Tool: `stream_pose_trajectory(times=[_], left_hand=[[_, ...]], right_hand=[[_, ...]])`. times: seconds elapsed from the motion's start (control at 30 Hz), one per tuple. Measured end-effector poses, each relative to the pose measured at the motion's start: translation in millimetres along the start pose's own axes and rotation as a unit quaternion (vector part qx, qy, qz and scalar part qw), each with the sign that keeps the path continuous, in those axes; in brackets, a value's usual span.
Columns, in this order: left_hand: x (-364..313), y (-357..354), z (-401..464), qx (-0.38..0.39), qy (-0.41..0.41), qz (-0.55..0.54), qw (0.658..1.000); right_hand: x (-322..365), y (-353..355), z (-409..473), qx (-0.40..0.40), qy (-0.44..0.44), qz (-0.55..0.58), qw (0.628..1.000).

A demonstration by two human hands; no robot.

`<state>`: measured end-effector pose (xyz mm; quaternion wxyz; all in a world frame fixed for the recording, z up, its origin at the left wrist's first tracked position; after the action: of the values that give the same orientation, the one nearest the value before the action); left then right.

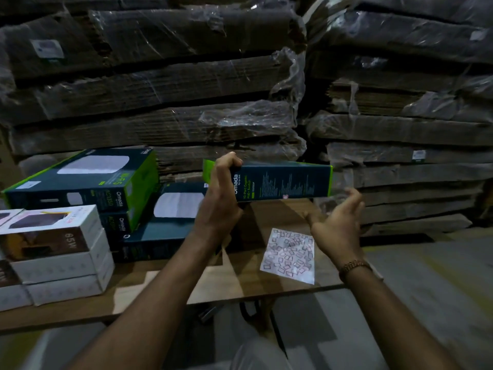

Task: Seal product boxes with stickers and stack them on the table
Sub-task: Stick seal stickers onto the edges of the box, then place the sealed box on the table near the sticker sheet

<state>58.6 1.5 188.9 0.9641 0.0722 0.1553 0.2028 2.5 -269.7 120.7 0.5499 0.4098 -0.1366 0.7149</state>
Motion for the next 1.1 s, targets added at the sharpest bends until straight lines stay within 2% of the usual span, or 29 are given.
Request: stream_pose_trajectory(times=[0.1, 0.2, 0.27, 0.33, 0.47, 0.7, 0.77, 0.8, 0.87, 0.9, 0.97, 1.1], left_hand=[[13, -8, -3, -0.002, 0.012, -0.002, 1.000], [22, -17, -7, -0.002, 0.024, -0.007, 1.000], [24, -24, -10, 0.006, 0.021, -0.015, 1.000], [26, -30, -14, 0.014, 0.022, -0.022, 0.999], [32, -39, -21, 0.012, 0.032, -0.017, 0.999], [34, -51, -29, 0.012, -0.004, -0.010, 1.000], [36, -54, -31, 0.014, 0.000, -0.011, 1.000], [36, -56, -32, 0.015, 0.003, -0.011, 1.000], [38, -60, -34, 0.021, 0.009, -0.013, 1.000], [39, -61, -36, 0.025, 0.011, -0.015, 1.000], [42, -65, -42, 0.031, 0.013, -0.017, 0.999], [50, -72, -54, 0.039, 0.027, -0.016, 0.999]], right_hand=[[-15, -23, -22, 0.125, 0.072, -0.100, 0.984], [-24, -43, -52, 0.268, 0.133, -0.161, 0.941], [-25, -48, -69, 0.321, 0.193, -0.200, 0.905], [-29, -50, -79, 0.342, 0.241, -0.245, 0.874], [-46, -42, -75, 0.323, 0.234, -0.274, 0.875], [-71, -24, -57, 0.271, 0.202, -0.337, 0.879], [-75, -13, -46, 0.202, 0.162, -0.345, 0.902], [-75, -5, -38, 0.149, 0.129, -0.318, 0.927], [-74, 14, -24, 0.049, 0.043, -0.200, 0.978], [-75, 19, -18, 0.025, -0.002, -0.134, 0.991], [-73, 15, -7, 0.060, -0.060, -0.049, 0.995], [-45, -5, 4, 0.163, -0.008, 0.013, 0.986]])
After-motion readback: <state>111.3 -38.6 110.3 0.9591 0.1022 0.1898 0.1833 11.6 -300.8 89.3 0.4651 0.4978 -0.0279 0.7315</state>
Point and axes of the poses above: each hand's wrist, its own z-axis towards the middle knuckle, its own y-axis out of the back of the hand, x = y × z, the point moved 8 cm from there along z, towards the middle knuckle, and after that the axes turned 12 degrees about -x, right-handed, at the moved point
